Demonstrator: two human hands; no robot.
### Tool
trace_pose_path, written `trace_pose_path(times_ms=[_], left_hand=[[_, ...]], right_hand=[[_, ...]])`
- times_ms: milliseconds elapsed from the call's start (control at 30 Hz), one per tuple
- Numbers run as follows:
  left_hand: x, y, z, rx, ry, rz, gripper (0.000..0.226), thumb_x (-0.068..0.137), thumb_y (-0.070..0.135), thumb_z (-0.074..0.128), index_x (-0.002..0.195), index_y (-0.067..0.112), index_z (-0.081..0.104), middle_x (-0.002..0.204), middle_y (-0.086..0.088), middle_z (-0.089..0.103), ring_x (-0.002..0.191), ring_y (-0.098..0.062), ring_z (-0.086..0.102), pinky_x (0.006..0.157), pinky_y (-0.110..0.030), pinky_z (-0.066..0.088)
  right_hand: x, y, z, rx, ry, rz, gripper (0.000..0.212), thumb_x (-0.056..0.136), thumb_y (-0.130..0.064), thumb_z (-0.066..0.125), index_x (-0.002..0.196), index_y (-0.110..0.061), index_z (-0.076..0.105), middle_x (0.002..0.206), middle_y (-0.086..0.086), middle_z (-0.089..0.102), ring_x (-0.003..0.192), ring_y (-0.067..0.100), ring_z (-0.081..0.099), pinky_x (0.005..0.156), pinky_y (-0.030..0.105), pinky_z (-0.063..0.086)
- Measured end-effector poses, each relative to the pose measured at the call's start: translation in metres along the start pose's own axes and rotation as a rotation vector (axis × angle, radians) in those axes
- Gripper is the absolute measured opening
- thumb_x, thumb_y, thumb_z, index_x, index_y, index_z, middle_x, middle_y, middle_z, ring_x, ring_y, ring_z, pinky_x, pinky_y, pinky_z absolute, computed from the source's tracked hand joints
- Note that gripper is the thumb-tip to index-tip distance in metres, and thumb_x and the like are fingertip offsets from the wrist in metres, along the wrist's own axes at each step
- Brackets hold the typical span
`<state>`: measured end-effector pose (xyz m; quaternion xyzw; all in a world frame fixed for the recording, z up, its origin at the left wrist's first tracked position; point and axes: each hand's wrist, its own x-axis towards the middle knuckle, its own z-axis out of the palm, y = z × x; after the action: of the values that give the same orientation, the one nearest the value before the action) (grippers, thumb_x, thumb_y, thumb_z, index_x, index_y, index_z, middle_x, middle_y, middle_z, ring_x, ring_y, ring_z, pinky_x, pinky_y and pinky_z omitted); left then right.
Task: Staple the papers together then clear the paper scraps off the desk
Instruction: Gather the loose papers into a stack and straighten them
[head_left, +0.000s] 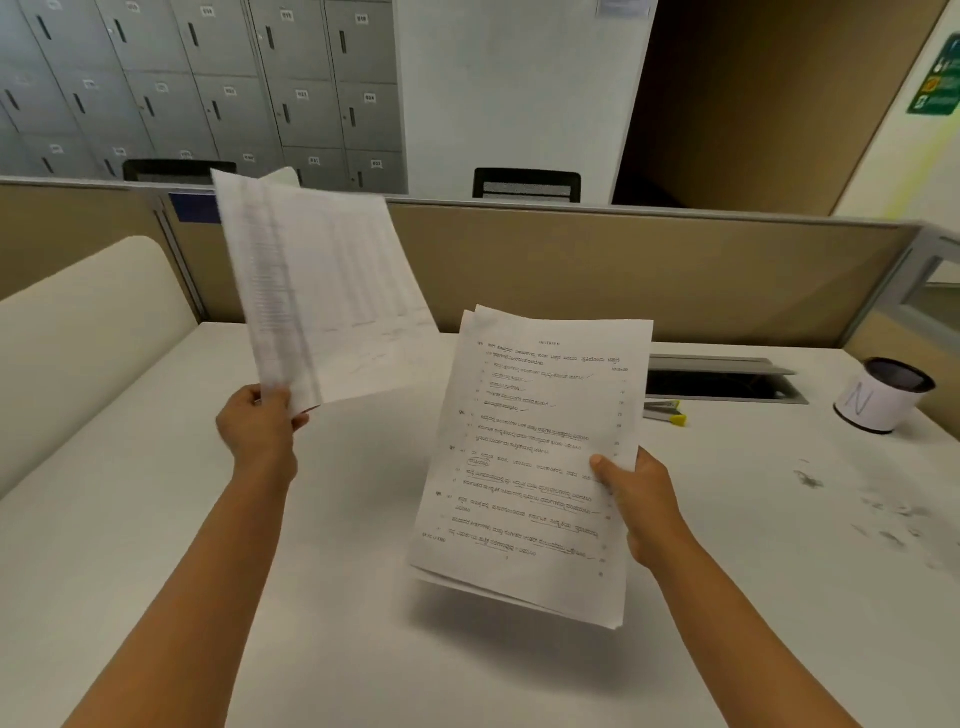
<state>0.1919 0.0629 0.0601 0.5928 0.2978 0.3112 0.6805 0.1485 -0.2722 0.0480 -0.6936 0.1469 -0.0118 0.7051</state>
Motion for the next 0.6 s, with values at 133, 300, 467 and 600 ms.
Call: trace_pose_path(times_ms=[133,300,467,600], left_hand=[[-0.011,0.016,-0.015,-0.132,0.094,0.031,0.025,0.089,0.010,0.056,0.065,0.016,0.049,0.074,0.003,0.051,0.061,-0.010,0.050,0.046,-0.011,0.047],[-0.052,0.020,-0.011,-0.150,-0.174,-0.025,0.009,0.091,0.012,0.056,0.082,0.011,0.057,0.078,0.002,0.054,0.069,-0.007,0.050,0.046,-0.007,0.045],[-0.100,-0.001,-0.009,-0.006,-0.470,-0.049,0.007,0.088,0.010,0.058,0.084,0.004,0.060,0.073,-0.006,0.056,0.060,-0.015,0.047,0.042,-0.013,0.044],[-0.119,-0.014,-0.018,0.079,-0.583,-0.066,0.009,0.088,0.009,0.058,0.081,0.004,0.061,0.068,-0.007,0.056,0.057,-0.017,0.047,0.042,-0.017,0.043]], right_hand=[[-0.005,-0.001,-0.002,0.010,-0.021,0.001,0.024,0.091,-0.009,0.054,0.114,-0.014,0.058,0.103,0.008,0.065,0.081,0.019,0.063,0.061,0.030,0.051],[-0.009,-0.001,-0.004,0.016,-0.023,0.010,0.019,0.091,-0.010,0.054,0.109,-0.015,0.057,0.099,0.006,0.065,0.080,0.020,0.064,0.059,0.030,0.052],[-0.014,0.003,-0.008,0.032,-0.076,0.031,0.017,0.090,-0.012,0.056,0.107,-0.015,0.057,0.097,0.008,0.067,0.084,0.026,0.064,0.062,0.035,0.053],[-0.014,0.005,-0.014,0.050,-0.123,0.045,0.030,0.085,-0.016,0.064,0.114,-0.012,0.061,0.104,0.012,0.070,0.093,0.030,0.067,0.074,0.042,0.057]])
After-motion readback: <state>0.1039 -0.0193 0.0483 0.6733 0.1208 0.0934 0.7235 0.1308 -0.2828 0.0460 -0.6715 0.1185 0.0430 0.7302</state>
